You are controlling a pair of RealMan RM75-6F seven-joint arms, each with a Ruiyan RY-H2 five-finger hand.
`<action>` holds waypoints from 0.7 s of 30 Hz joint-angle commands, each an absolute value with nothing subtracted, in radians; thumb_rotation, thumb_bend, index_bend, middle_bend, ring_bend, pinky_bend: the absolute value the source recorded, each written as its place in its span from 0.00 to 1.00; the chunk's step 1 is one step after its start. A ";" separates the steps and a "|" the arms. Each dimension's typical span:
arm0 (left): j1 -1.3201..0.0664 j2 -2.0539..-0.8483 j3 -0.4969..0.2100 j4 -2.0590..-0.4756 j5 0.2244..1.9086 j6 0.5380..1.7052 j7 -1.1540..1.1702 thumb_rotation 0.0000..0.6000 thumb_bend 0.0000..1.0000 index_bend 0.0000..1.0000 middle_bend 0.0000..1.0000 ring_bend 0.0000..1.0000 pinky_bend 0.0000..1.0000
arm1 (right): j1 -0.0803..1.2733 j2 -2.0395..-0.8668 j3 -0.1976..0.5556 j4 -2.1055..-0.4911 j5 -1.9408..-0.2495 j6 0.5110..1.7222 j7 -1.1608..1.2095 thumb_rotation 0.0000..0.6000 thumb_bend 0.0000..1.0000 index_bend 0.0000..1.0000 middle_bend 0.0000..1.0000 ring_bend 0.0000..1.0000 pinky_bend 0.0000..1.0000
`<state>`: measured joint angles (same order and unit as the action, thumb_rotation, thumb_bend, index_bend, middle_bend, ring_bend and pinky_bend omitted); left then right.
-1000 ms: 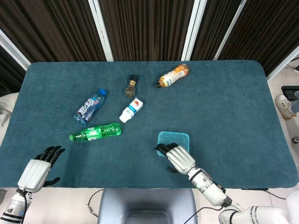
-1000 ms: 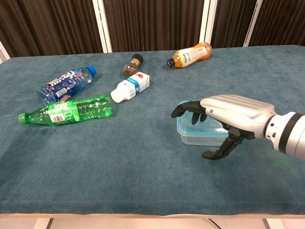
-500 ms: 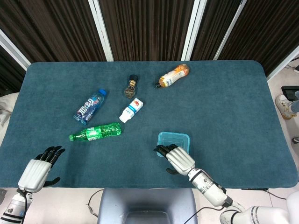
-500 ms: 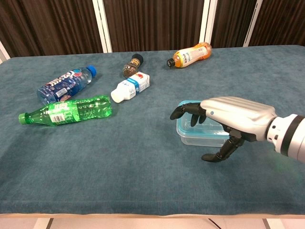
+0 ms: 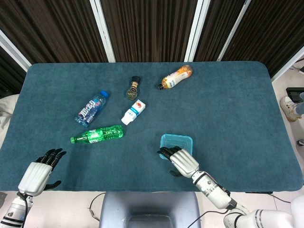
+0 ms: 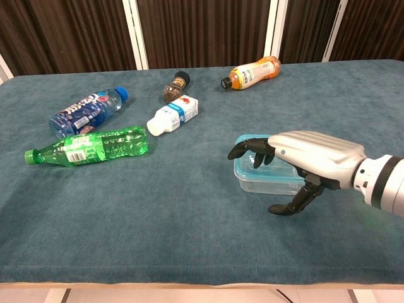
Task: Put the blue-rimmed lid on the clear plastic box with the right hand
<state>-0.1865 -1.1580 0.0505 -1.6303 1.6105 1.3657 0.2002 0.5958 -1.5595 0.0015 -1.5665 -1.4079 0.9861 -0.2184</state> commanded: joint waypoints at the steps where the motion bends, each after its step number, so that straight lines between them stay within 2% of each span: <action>1: -0.186 -1.158 0.051 -1.631 1.610 1.366 0.200 1.00 0.43 0.16 0.12 0.13 0.41 | 0.595 -1.560 0.002 -1.564 -1.407 0.985 -0.217 1.00 0.37 0.30 0.28 0.33 0.39; 21: -0.187 -1.157 0.050 -1.632 1.609 1.365 0.200 1.00 0.43 0.16 0.12 0.13 0.41 | 0.590 -1.565 -0.002 -1.524 -1.420 0.962 -0.151 1.00 0.37 0.30 0.28 0.33 0.39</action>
<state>-0.1870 -1.1572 0.0502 -1.6319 1.6089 1.3646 0.1998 0.5899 -1.5649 -0.0022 -1.5246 -1.4195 0.9623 -0.1506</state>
